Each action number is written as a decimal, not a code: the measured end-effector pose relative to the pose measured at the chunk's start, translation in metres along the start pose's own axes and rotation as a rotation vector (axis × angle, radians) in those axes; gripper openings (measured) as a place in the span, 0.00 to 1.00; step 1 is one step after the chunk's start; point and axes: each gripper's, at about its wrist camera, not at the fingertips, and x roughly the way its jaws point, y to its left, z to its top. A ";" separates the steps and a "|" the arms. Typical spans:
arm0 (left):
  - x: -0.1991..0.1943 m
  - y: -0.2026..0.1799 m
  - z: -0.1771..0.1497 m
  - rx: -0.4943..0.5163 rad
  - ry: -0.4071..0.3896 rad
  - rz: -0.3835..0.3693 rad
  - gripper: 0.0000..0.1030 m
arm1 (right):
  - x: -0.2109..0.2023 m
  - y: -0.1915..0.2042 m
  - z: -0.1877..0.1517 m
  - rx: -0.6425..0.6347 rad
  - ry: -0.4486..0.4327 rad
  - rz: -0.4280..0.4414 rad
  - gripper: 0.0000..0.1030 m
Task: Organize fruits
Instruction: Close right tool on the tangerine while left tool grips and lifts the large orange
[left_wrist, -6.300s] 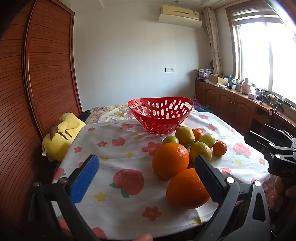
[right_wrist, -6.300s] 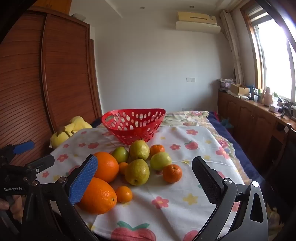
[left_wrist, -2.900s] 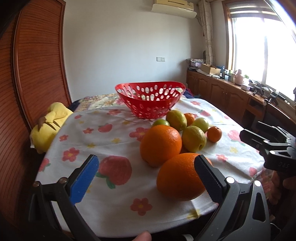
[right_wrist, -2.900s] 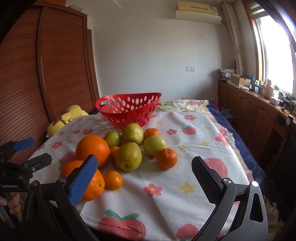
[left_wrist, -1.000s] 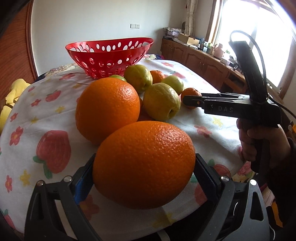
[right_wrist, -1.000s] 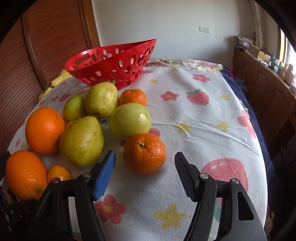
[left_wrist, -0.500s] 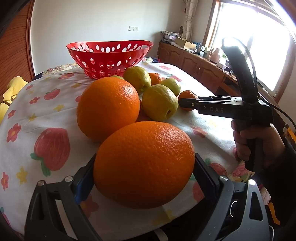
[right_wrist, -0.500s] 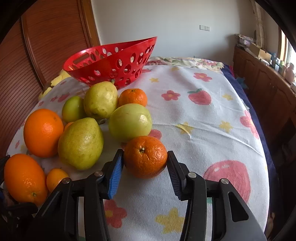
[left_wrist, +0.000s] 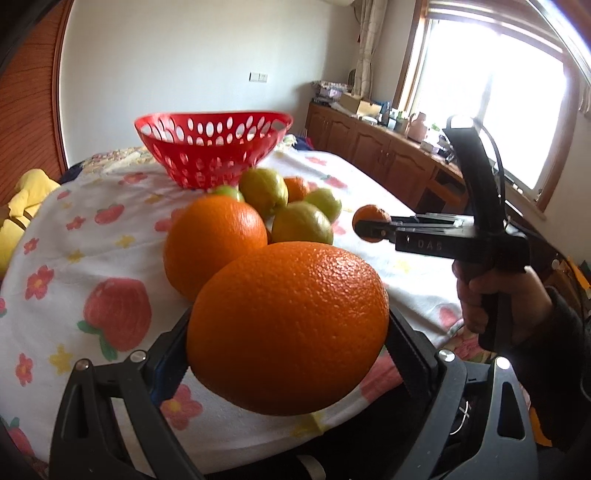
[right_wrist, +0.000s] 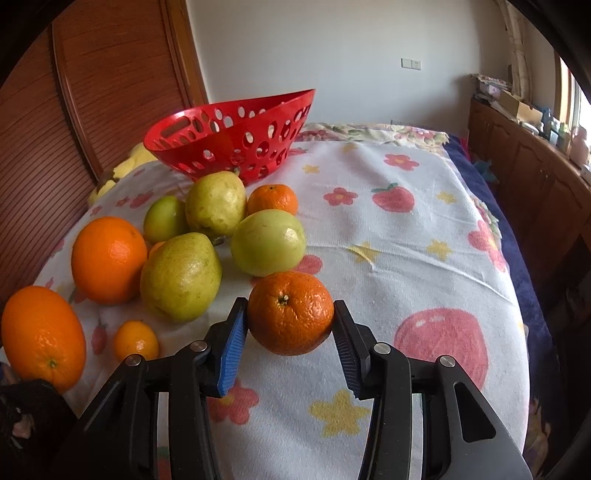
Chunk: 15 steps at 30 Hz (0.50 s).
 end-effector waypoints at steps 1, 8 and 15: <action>-0.004 0.000 0.003 0.000 -0.011 -0.002 0.91 | -0.002 0.000 0.001 -0.001 -0.004 0.001 0.44; -0.031 0.003 0.022 0.011 -0.074 0.005 0.91 | -0.018 0.014 0.019 -0.031 -0.055 0.023 0.44; -0.047 0.015 0.043 0.027 -0.129 0.038 0.91 | -0.028 0.024 0.041 -0.064 -0.096 0.028 0.44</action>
